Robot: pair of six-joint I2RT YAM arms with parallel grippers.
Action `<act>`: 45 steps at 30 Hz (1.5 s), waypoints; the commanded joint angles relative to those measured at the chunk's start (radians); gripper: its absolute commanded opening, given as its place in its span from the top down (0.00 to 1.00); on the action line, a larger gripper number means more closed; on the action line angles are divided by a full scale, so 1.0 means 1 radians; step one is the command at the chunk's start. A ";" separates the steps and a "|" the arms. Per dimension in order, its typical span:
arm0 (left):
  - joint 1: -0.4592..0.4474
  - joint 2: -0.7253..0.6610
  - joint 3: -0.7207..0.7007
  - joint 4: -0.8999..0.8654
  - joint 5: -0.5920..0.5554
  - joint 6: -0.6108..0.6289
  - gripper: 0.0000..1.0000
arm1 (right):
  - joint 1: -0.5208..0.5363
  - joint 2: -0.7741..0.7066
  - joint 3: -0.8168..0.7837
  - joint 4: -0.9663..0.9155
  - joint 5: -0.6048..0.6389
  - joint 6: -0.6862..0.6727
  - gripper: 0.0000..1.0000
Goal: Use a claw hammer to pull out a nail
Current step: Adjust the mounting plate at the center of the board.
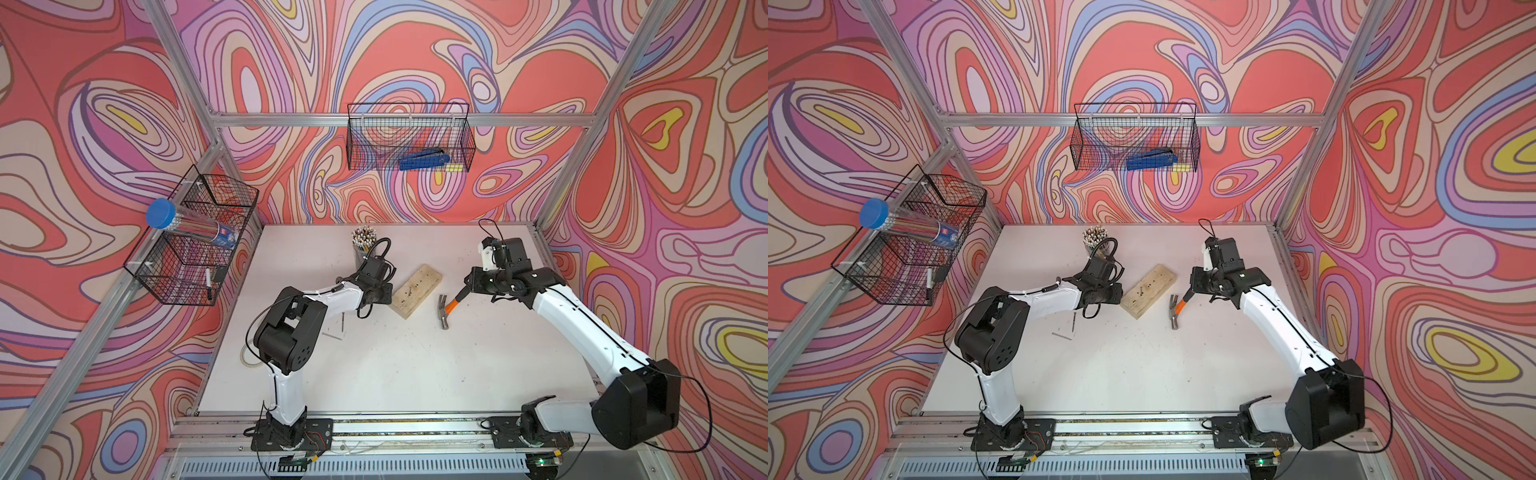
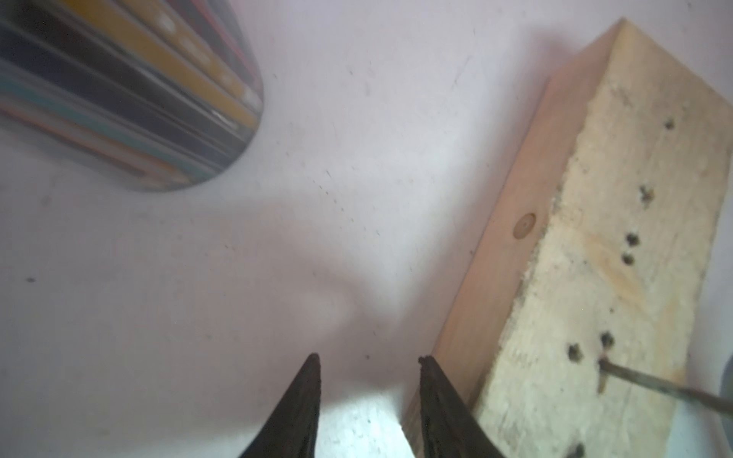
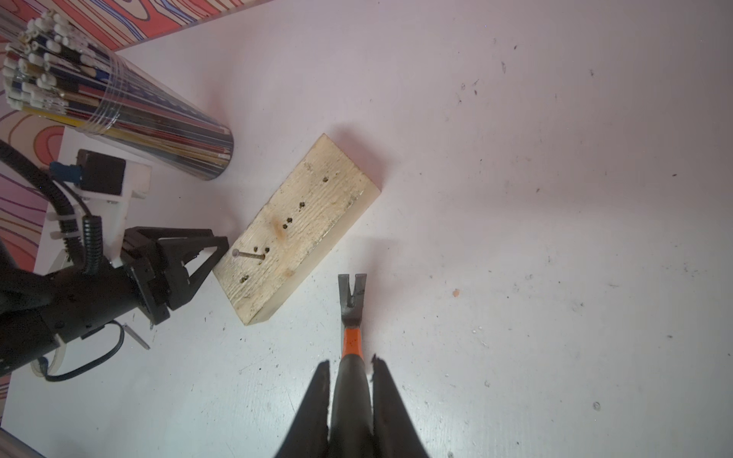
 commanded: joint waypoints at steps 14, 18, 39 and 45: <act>-0.072 -0.066 -0.100 0.085 0.133 -0.138 0.58 | -0.006 0.135 0.151 0.136 0.016 0.021 1.00; -0.093 -0.060 -0.095 0.095 0.139 -0.151 0.58 | -0.006 0.162 0.173 0.153 0.008 0.016 1.00; -0.133 -0.184 -0.151 0.165 0.048 -0.036 0.54 | -0.006 0.089 0.197 0.078 0.081 -0.052 1.00; -0.132 -0.306 -0.165 0.149 0.003 0.094 0.50 | -0.006 -0.016 0.162 0.101 0.020 -0.049 1.00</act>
